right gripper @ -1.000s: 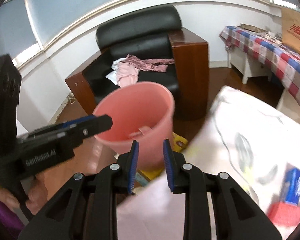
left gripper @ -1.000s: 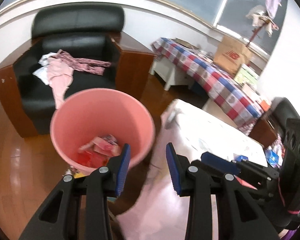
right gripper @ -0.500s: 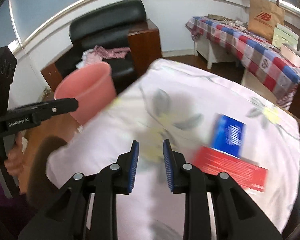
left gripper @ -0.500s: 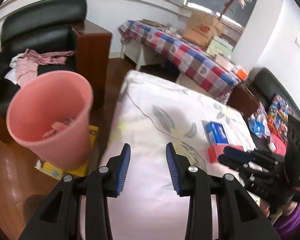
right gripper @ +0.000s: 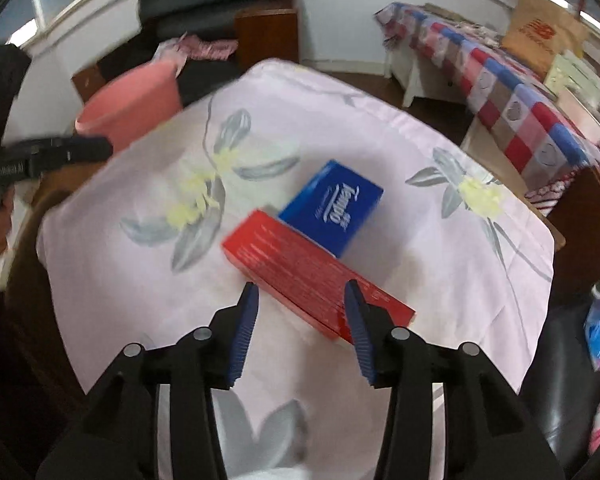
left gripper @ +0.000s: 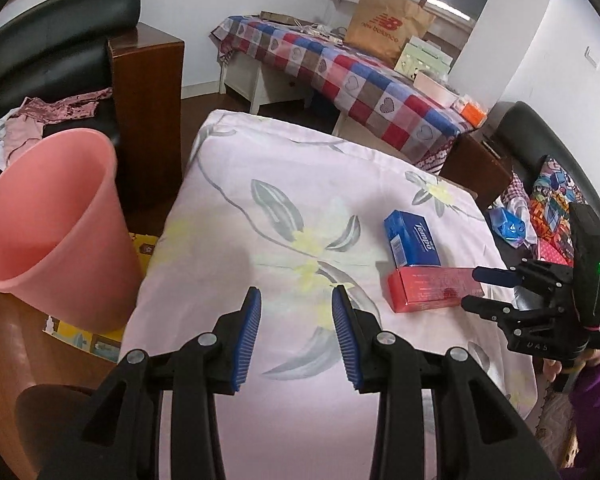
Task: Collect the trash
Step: 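Move both open tools back over the blue Tempo pack and red box, then lower the right tool onto the long red box and close on it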
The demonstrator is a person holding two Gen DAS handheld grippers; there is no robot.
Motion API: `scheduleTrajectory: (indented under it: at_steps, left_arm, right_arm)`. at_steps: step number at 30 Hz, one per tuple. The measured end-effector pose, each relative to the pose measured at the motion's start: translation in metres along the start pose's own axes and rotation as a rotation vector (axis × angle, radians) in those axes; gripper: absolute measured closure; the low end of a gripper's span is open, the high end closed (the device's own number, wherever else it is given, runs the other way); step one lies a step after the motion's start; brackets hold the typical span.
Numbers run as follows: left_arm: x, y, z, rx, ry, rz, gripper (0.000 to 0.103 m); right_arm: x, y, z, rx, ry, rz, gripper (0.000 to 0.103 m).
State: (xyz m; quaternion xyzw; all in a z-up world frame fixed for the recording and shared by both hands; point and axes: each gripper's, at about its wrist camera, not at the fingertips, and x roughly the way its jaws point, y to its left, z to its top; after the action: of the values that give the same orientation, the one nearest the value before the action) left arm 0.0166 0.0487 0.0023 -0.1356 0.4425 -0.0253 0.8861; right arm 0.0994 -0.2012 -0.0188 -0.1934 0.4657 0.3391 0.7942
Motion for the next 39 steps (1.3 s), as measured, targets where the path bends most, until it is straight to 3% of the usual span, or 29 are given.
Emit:
scheduleTrajectory:
  at_steps: [10,18,29,34,37,39]
  left_arm:
    - [0.025,-0.013,0.004,0.005,0.043,0.016,0.067]
    - [0.035,-0.016,0.003,0.000,0.065,0.027,0.067]
    - [0.035,-0.018,0.001,-0.005,0.066,0.026,0.067]
    - [0.032,-0.023,-0.002,0.004,0.065,0.017,0.067]
    - [0.029,-0.022,-0.003,-0.005,0.060,0.010,0.067]
    - [0.028,-0.021,-0.003,-0.007,0.057,0.008,0.067]
  right_arm:
    - [0.018,-0.004,0.007,-0.165,0.052,-0.004,0.057]
    - [0.025,-0.002,0.006,-0.272,0.098,0.020,0.046]
    - [0.033,0.003,0.009,-0.340,0.098,0.000,0.046]
    - [0.040,0.003,0.014,-0.312,0.129,0.017,0.045]
    - [0.038,-0.004,0.017,-0.185,0.154,0.119,0.045]
    - [0.038,-0.004,0.015,-0.118,0.174,0.115,0.045]
